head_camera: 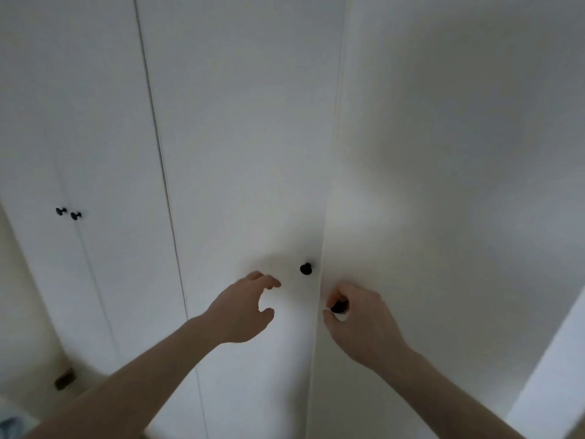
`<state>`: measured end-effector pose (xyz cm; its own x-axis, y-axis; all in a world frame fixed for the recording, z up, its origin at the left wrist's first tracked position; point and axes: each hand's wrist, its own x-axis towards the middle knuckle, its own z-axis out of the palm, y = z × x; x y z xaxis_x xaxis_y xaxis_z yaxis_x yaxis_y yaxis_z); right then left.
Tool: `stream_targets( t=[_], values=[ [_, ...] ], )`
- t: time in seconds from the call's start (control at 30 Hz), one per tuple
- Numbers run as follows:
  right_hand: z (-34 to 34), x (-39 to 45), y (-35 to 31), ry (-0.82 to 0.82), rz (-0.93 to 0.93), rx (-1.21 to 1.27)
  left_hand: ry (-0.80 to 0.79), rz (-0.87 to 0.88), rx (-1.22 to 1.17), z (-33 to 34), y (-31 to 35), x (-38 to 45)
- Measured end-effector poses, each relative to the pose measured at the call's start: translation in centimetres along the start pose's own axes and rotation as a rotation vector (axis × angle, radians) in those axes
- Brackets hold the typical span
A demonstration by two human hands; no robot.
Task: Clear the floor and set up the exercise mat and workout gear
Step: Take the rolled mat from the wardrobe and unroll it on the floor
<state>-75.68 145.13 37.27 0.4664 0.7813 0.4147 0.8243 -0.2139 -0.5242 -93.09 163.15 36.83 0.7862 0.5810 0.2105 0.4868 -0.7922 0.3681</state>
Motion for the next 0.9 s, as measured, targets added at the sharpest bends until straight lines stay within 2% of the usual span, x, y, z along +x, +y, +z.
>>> stream_targets(
  t=[0.2, 0.53, 0.73, 0.9],
  values=[
    [-1.0, -4.4, -1.4, 0.033, 0.031, 0.138, -0.036, 0.115, 0.039, 0.1, 1.6, 4.0],
    [-0.9, -9.8, -4.6, 0.270, 0.232, 0.189, -0.030, 0.352, 0.131, 1.2, 2.0, 7.8],
    [-0.7, -13.4, -6.8, 0.412, 0.371, 0.184, 0.017, 0.353, 0.087, 1.2, 2.2, 8.9],
    [-1.5, -17.0, -7.7, 0.536, 0.536, 0.044, 0.040, 0.347, 0.115, 1.1, 2.4, 8.9]
  ],
)
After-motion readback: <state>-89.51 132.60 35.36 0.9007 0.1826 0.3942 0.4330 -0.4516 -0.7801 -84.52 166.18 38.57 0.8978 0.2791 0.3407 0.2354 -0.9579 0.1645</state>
